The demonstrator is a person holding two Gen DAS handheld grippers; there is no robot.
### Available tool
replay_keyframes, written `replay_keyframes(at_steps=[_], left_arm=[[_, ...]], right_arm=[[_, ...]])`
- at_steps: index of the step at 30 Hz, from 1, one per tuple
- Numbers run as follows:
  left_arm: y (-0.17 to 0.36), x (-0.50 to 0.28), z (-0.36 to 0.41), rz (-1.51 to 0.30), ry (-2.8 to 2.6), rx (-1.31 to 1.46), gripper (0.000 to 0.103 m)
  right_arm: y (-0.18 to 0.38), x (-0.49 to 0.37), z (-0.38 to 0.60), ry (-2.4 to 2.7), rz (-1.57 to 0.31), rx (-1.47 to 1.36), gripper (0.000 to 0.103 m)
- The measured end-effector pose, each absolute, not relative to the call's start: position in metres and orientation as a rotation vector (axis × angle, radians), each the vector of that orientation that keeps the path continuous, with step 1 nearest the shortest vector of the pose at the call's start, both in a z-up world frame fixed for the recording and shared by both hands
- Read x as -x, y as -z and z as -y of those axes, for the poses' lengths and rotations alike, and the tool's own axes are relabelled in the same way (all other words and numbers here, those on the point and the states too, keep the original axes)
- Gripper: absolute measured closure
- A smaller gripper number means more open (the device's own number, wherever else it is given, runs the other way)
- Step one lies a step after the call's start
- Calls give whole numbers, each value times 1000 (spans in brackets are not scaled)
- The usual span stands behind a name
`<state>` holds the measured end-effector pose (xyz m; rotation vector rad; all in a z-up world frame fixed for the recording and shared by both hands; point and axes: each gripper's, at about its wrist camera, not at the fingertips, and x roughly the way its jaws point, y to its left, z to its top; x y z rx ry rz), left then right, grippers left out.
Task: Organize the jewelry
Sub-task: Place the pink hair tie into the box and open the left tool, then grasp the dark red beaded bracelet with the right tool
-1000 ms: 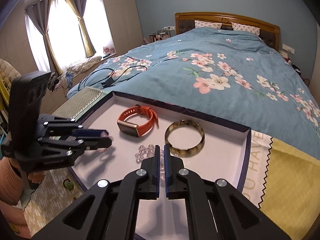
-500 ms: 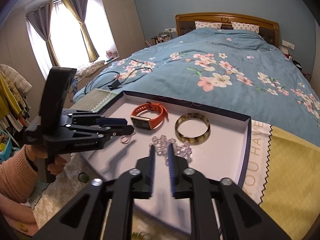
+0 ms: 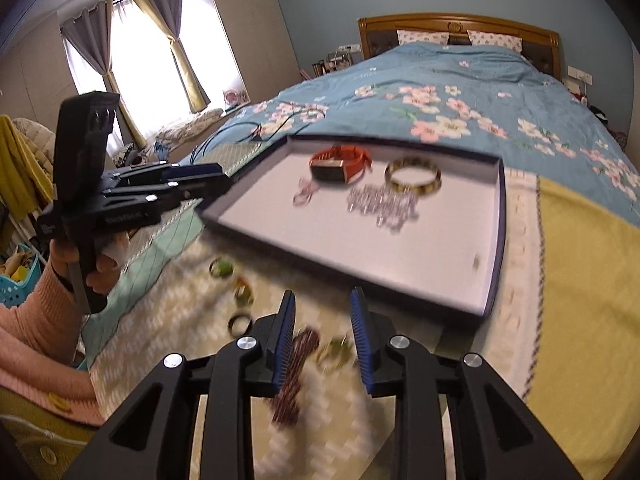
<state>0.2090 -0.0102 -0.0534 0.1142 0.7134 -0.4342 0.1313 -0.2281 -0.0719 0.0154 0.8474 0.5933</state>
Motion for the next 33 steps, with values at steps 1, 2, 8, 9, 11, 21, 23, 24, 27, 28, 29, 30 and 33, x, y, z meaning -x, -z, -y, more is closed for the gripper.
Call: replay_keyframes(at_steps=[1, 2, 8, 9, 11, 21, 23, 24, 27, 28, 29, 30, 33], left_arm=[[55, -204, 9, -717, 434, -112, 62], [57, -198, 8, -724, 435, -113, 62], [74, -175, 7, -765, 445, -115, 62], [76, -173, 7, -771, 447, -113, 62], [80, -170, 7, -780, 451, -110, 61], [87, -160, 8, -796, 460, -103, 59], [88, -160, 8, -798, 465, -104, 59], [88, -159, 9, -798, 468, -104, 59], [89, -157, 12, -800, 482, -103, 59], [89, -157, 13, -801, 487, -104, 59], [90, -156, 14, -801, 491, -107, 59], [90, -154, 16, -800, 497, -109, 59], [90, -152, 19, -800, 509, -115, 59]], right_arm=[[75, -127, 227, -599, -857, -20, 77], [78, -125, 228, -599, -860, -23, 77], [91, -107, 223, -612, -896, -44, 77], [92, -106, 222, -613, -900, -42, 77], [93, -104, 219, -615, -907, -38, 77], [99, -104, 211, -564, -922, -2, 77], [99, -104, 210, -555, -923, 5, 78], [99, -105, 210, -550, -922, 6, 78], [99, -107, 208, -532, -922, 22, 83], [99, -106, 208, -529, -921, 24, 87], [100, -107, 208, -522, -922, 22, 88], [100, -107, 209, -521, -923, 18, 91], [99, -107, 211, -519, -918, 12, 98]])
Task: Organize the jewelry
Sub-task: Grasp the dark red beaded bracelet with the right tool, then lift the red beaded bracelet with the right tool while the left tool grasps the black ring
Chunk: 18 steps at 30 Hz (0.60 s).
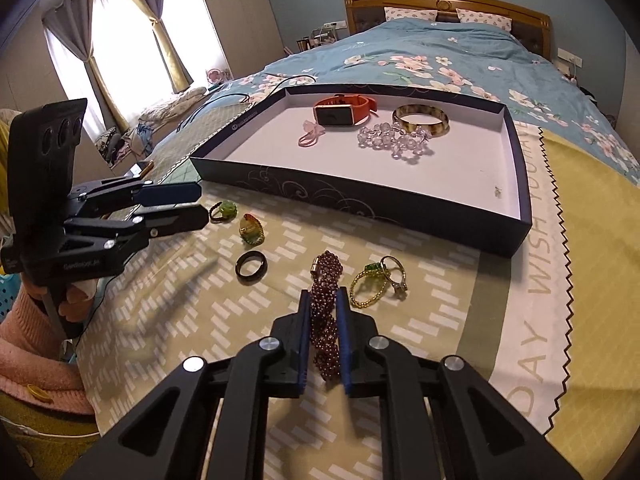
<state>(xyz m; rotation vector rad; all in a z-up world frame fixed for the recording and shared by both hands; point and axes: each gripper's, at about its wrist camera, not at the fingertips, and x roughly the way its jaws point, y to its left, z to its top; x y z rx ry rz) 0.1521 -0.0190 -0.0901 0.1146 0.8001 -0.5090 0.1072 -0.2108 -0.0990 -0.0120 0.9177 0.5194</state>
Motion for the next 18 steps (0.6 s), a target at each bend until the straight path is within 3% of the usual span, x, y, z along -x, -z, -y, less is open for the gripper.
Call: replay_keyframes(at_steps=[2, 18], left_arm=[[90, -151, 20, -799, 513, -115, 59], [94, -136, 46, -822, 617, -127, 59]], right_arm=[[97, -107, 212, -519, -910, 6, 101], [86, -103, 221, -550, -874, -67, 102]])
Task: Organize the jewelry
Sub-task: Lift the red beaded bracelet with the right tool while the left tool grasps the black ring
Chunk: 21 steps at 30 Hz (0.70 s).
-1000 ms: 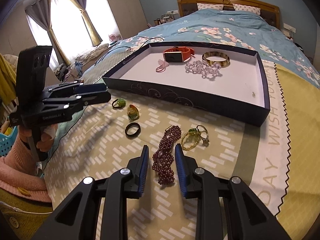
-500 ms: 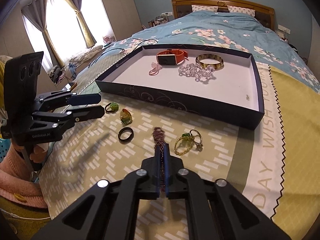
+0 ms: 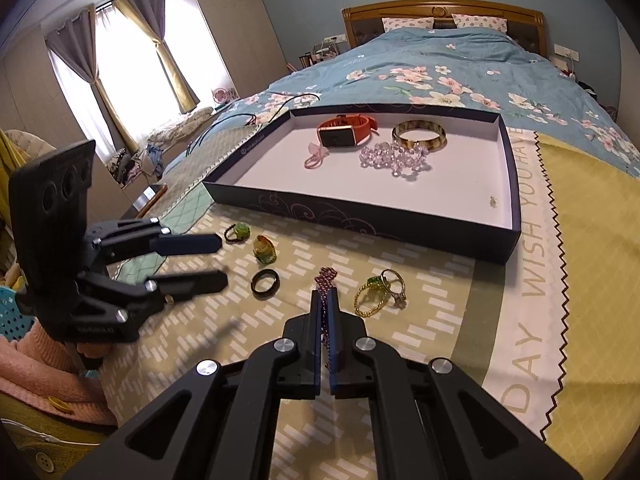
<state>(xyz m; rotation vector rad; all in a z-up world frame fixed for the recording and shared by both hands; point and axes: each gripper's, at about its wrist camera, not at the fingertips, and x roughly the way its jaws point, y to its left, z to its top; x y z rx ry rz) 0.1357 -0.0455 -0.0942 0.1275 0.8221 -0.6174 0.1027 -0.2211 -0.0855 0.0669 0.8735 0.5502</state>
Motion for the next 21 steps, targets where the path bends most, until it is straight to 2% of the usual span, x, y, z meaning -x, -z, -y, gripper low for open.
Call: replay_keyframes(at_steps=[21], left_arm=[[108, -149, 76, -898, 651, -132, 68]], right_arm=[[73, -101, 225, -576, -834, -105, 102]])
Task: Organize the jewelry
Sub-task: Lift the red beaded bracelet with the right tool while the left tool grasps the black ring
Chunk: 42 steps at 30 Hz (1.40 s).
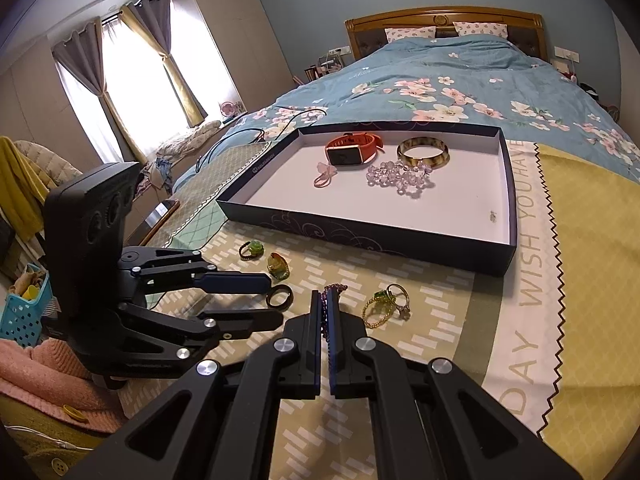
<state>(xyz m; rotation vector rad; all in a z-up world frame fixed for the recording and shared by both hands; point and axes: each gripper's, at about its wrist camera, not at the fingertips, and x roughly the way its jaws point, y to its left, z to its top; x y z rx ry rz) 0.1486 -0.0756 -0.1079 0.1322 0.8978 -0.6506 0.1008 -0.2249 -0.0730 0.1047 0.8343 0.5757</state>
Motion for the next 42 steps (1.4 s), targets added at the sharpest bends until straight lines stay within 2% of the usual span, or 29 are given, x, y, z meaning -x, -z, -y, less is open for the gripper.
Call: replay_keyframes(at_steps=[2, 3, 4, 22, 42], left_arm=[[109, -150, 77, -903, 646, -131, 74], [110, -151, 77, -908, 641, -131, 81], [110, -152, 78, -910, 629, -132, 82], [100, -142, 71, -864, 613, -118, 82], [56, -145, 53, -745, 585, -70, 82]], right_arm=[[71, -101, 224, -579, -830, -103, 102], [71, -101, 224, -580, -829, -103, 102], [71, -101, 224, -581, -827, -101, 102], [58, -104, 227, -593, -790, -107, 102], [28, -116, 225, -607, -704, -94, 102]])
